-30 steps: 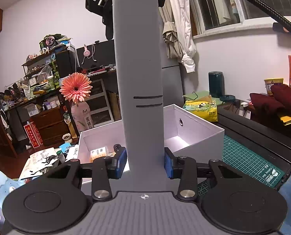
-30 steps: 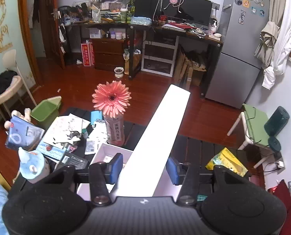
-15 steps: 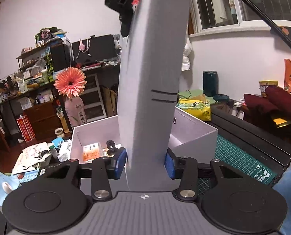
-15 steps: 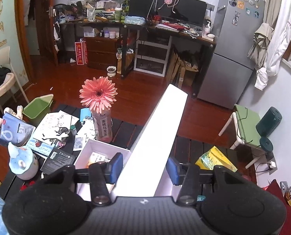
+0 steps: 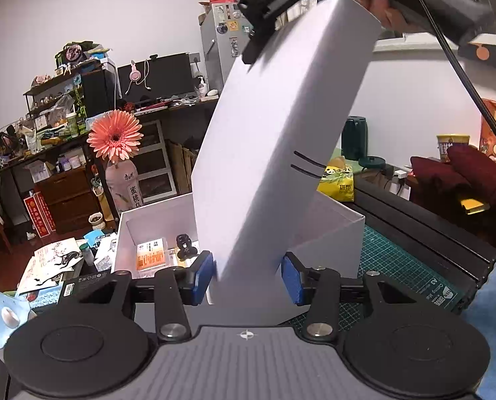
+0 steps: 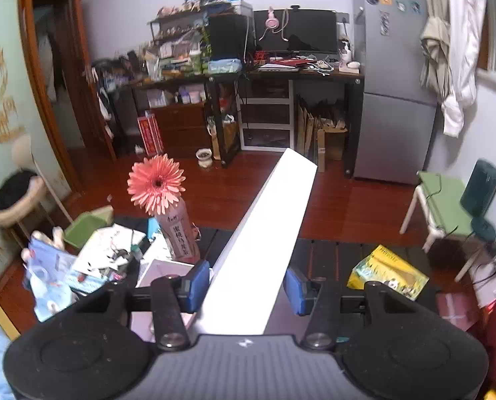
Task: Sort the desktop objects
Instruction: 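Tilt the white lid flat and lower it onto the box with the right gripper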
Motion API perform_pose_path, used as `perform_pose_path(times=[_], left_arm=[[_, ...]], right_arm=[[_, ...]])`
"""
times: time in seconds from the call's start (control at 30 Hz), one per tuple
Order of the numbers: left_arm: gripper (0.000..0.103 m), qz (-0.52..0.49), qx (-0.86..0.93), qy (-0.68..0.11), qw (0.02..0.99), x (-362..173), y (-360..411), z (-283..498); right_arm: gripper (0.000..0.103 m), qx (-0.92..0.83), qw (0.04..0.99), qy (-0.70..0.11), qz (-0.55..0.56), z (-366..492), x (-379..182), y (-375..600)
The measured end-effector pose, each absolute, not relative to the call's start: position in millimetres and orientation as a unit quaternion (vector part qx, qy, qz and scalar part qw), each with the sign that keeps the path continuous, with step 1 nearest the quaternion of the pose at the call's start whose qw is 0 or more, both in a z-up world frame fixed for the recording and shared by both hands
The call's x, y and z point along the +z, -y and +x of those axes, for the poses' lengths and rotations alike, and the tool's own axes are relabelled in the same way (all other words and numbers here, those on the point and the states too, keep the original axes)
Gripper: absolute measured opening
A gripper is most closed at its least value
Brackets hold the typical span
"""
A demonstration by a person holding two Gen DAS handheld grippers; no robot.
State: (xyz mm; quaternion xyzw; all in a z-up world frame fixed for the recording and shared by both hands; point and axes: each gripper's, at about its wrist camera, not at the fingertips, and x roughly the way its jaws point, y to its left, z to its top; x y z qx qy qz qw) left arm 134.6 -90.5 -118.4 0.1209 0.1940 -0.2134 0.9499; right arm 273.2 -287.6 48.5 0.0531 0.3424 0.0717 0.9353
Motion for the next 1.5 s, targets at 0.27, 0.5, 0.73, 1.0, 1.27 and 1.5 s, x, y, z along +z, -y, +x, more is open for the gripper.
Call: perform_pose_path(times=[0.27, 0.5, 0.73, 1.0, 1.27, 1.5], left_arm=[[0.050, 0.134, -0.215, -0.190, 0.949, -117.3, 91.5, 131.9], [0.051, 0.137, -0.220, -0.189, 0.947, -116.6, 92.4, 129.4], [0.051, 0.148, -0.211, -0.179, 0.949, -112.4, 91.7, 125.4], [0.051, 0.142, -0.192, -0.189, 0.952, -110.6, 85.6, 127.2], [0.051, 0.132, -0.191, -0.194, 0.953, -108.9, 82.4, 126.5], [0.051, 0.138, -0.201, -0.192, 0.951, -110.4, 86.1, 123.0]], right_arm=[[0.047, 0.087, 0.929, -0.335, 0.132, 265.3, 23.8, 329.8], [0.048, 0.109, 0.921, -0.339, 0.157, 271.3, 9.0, 346.1], [0.048, 0.107, 0.914, -0.338, 0.197, 271.8, -10.7, 353.1], [0.049, 0.116, 0.908, -0.336, 0.224, 277.7, -28.7, 352.6], [0.050, 0.111, 0.892, -0.351, 0.263, 283.0, -56.1, 355.6], [0.051, 0.094, 0.889, -0.363, 0.261, 284.2, -75.1, 355.8]])
